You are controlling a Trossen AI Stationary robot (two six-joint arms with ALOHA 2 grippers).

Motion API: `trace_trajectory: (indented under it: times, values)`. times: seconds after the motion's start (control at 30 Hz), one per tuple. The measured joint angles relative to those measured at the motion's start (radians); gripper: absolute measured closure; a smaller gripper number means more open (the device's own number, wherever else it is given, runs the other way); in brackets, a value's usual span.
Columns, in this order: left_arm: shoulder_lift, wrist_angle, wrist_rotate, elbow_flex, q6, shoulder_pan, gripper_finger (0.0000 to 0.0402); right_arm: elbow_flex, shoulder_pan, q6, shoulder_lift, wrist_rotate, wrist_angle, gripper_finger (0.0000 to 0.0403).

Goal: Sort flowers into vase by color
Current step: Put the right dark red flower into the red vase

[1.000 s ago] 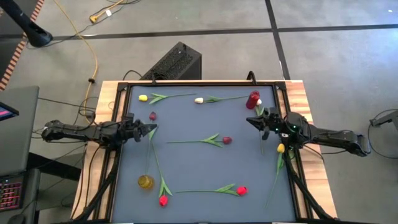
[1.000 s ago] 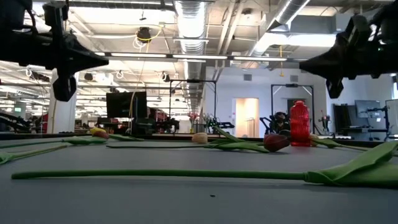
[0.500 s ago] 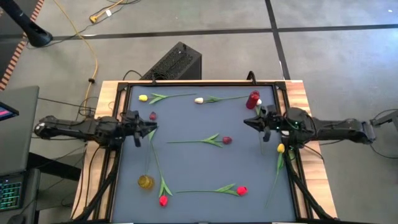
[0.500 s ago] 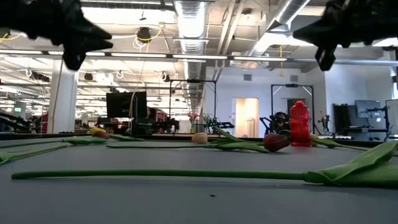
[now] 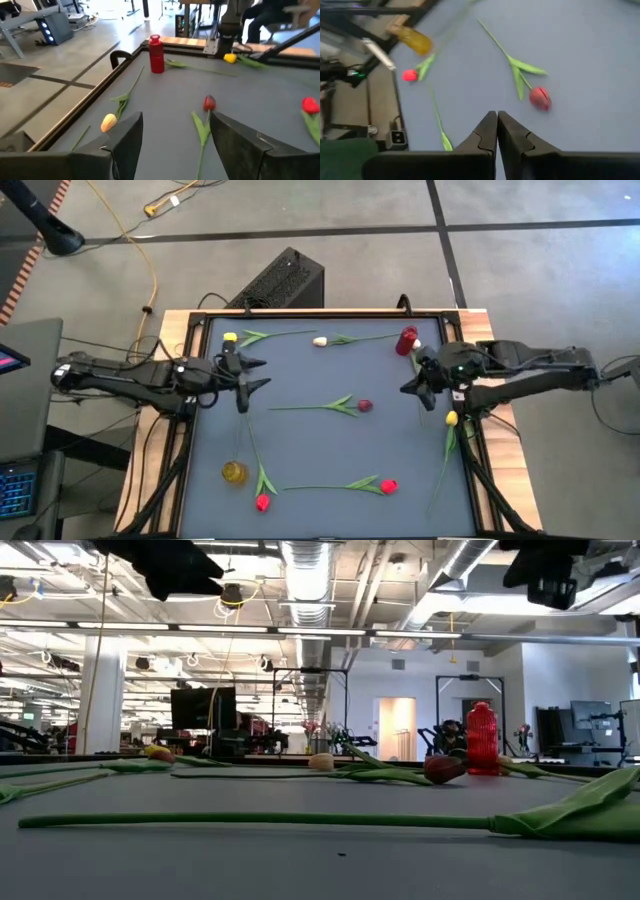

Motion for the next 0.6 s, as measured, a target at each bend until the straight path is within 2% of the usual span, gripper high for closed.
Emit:
trace_trajectory:
  times: [0.2,0.43,0.6]
  values:
    - [0.062,0.0,0.013,0.001,0.065,0.0,0.018,0.048,-0.003,0.006,0.132,0.0,-0.021,0.0324]
    - [0.23,0.018,0.179,0.002,0.108,0.055,0.018,0.048,0.0,-0.107,0.235,-0.004,0.101,0.0251]
    - [0.383,0.04,0.254,0.002,0.156,0.094,0.018,0.048,0.0,-0.161,0.261,-0.028,0.105,0.0206]
